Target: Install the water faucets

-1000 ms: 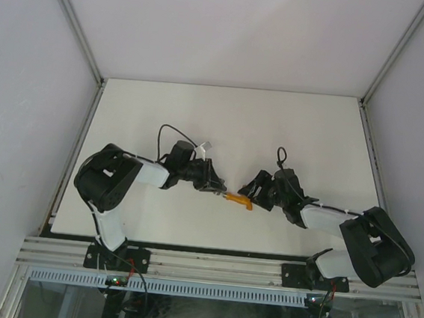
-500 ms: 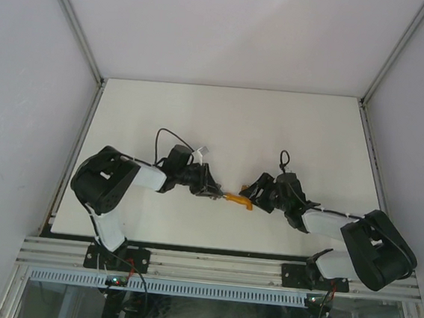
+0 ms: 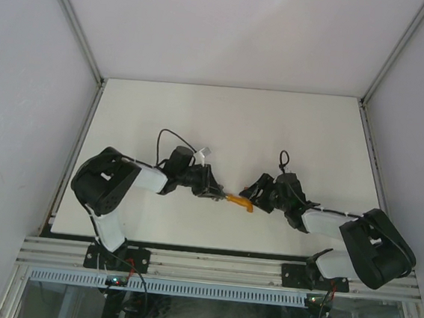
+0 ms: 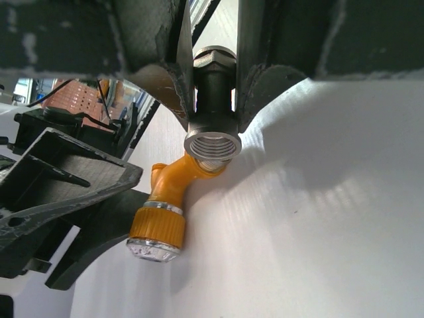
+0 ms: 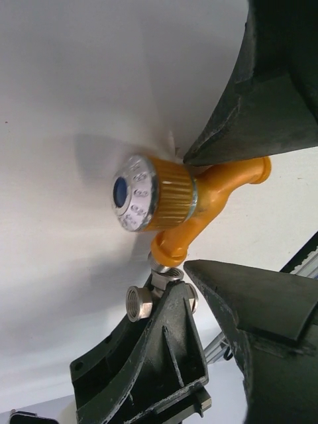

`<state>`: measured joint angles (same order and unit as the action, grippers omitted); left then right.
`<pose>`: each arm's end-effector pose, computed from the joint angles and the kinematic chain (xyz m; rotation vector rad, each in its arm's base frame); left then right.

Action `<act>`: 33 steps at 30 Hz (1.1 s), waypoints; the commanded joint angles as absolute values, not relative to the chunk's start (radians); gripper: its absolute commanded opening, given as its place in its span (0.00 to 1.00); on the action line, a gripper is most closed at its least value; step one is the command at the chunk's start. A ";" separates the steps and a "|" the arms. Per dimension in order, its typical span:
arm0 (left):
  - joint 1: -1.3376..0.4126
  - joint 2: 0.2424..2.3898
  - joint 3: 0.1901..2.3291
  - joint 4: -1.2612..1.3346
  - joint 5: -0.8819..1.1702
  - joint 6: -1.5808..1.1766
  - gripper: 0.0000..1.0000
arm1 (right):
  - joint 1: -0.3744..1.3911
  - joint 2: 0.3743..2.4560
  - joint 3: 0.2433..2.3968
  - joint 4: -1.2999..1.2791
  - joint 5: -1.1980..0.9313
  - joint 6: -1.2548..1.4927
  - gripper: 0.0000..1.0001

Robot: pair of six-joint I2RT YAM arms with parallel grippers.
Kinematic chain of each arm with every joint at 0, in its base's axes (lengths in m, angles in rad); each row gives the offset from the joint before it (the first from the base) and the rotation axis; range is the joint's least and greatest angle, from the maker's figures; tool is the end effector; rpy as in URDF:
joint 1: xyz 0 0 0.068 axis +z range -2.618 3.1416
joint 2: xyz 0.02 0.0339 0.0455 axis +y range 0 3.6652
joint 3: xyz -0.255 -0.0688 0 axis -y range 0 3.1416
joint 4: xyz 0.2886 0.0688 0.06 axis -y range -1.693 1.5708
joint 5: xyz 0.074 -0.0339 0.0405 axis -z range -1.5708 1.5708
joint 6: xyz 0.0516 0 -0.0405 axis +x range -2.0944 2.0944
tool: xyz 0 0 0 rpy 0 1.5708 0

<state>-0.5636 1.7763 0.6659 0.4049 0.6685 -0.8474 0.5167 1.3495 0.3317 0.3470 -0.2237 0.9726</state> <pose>0.2713 -0.2093 0.0570 0.0438 2.5547 -1.4225 0.2239 0.1404 0.0709 0.4219 2.4035 0.9989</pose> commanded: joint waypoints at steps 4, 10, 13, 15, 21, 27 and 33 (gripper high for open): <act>-0.575 1.805 0.661 0.596 0.718 -0.931 0.00 | 0.511 1.390 0.324 0.412 -0.252 0.976 0.56; -0.575 1.831 0.664 0.595 0.724 -0.928 0.00 | 0.508 1.414 0.315 0.464 -0.275 1.004 0.51; -0.576 1.844 0.663 0.603 0.731 -0.928 0.00 | 0.508 1.439 0.296 0.563 -0.299 1.034 0.49; -0.577 1.847 0.660 0.612 0.738 -0.928 0.00 | 0.510 1.456 0.283 0.627 -0.305 1.055 0.47; -0.578 1.844 0.657 0.614 0.735 -0.929 0.00 | 0.510 1.514 0.287 0.732 -0.311 1.091 0.43; -0.578 1.850 0.661 0.617 0.732 -0.936 0.00 | 0.503 1.610 0.302 0.811 -0.348 1.135 0.35; -0.578 1.850 0.660 0.617 0.730 -0.936 0.00 | 0.496 1.660 0.304 0.856 -0.366 1.135 0.19</act>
